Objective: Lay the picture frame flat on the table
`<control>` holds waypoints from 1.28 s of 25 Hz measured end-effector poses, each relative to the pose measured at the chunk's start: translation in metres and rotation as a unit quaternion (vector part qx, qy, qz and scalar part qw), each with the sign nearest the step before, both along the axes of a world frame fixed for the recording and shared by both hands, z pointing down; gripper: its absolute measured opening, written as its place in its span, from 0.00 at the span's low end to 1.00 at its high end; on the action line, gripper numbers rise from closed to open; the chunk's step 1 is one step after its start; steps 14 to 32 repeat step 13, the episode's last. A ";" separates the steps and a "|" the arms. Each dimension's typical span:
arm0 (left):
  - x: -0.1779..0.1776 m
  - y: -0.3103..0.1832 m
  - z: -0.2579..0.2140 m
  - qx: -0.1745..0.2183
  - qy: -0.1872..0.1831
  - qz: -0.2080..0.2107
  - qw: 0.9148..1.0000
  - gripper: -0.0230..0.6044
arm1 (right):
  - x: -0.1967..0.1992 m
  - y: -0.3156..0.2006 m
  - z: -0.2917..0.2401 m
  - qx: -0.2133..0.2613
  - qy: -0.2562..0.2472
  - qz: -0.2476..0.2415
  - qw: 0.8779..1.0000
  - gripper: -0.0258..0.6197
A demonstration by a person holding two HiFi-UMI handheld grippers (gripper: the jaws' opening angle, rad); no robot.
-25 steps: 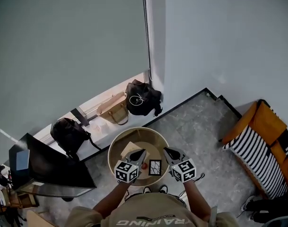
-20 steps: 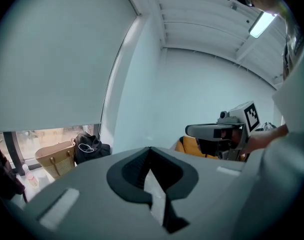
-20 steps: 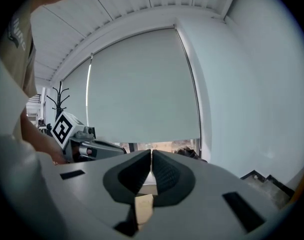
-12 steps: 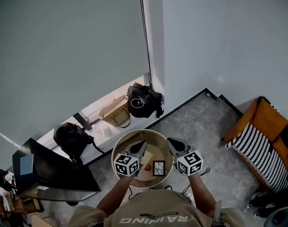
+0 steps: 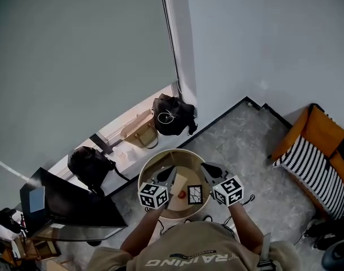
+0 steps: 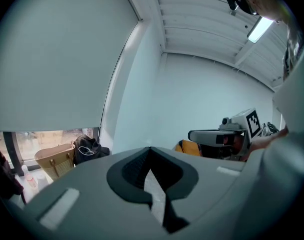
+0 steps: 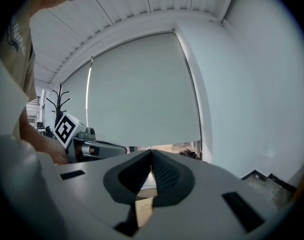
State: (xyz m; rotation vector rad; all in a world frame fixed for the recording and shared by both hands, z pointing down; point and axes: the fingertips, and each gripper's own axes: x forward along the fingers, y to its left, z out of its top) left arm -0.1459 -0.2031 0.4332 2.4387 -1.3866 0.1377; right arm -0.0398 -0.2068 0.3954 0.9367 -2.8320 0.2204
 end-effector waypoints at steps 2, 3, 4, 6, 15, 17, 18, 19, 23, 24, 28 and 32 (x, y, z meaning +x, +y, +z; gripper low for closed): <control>0.001 0.007 0.005 -0.004 -0.001 0.000 1.000 0.05 | -0.002 0.005 0.002 0.000 0.002 -0.005 1.000 0.05; 0.002 0.010 0.009 -0.007 0.002 0.000 1.000 0.05 | -0.004 0.007 0.004 0.000 0.003 -0.007 1.000 0.05; 0.002 0.013 0.012 -0.010 0.005 0.000 1.000 0.05 | -0.005 0.008 0.006 0.000 0.004 -0.010 1.000 0.05; 0.001 0.018 0.019 -0.019 0.012 0.000 1.000 0.05 | -0.006 0.009 0.011 -0.003 0.008 -0.012 1.000 0.05; 0.002 0.019 0.022 -0.019 0.013 0.002 1.000 0.05 | -0.005 0.010 0.015 -0.007 0.015 -0.010 1.000 0.05; 0.002 0.019 0.022 -0.019 0.013 0.002 1.000 0.05 | -0.005 0.010 0.015 -0.007 0.015 -0.010 1.000 0.05; 0.002 0.019 0.022 -0.019 0.013 0.002 1.000 0.05 | -0.005 0.010 0.015 -0.007 0.015 -0.010 1.000 0.05; 0.002 0.019 0.022 -0.019 0.013 0.002 1.000 0.05 | -0.005 0.010 0.015 -0.007 0.015 -0.010 1.000 0.05; 0.002 0.019 0.022 -0.019 0.013 0.002 1.000 0.05 | -0.005 0.010 0.015 -0.007 0.015 -0.010 1.000 0.05; 0.002 0.019 0.022 -0.019 0.013 0.002 1.000 0.05 | -0.005 0.010 0.015 -0.007 0.015 -0.010 1.000 0.05; 0.002 0.019 0.022 -0.019 0.013 0.002 1.000 0.05 | -0.005 0.010 0.015 -0.007 0.015 -0.010 1.000 0.05; 0.002 0.019 0.022 -0.019 0.013 0.002 1.000 0.05 | -0.005 0.010 0.015 -0.007 0.015 -0.010 1.000 0.05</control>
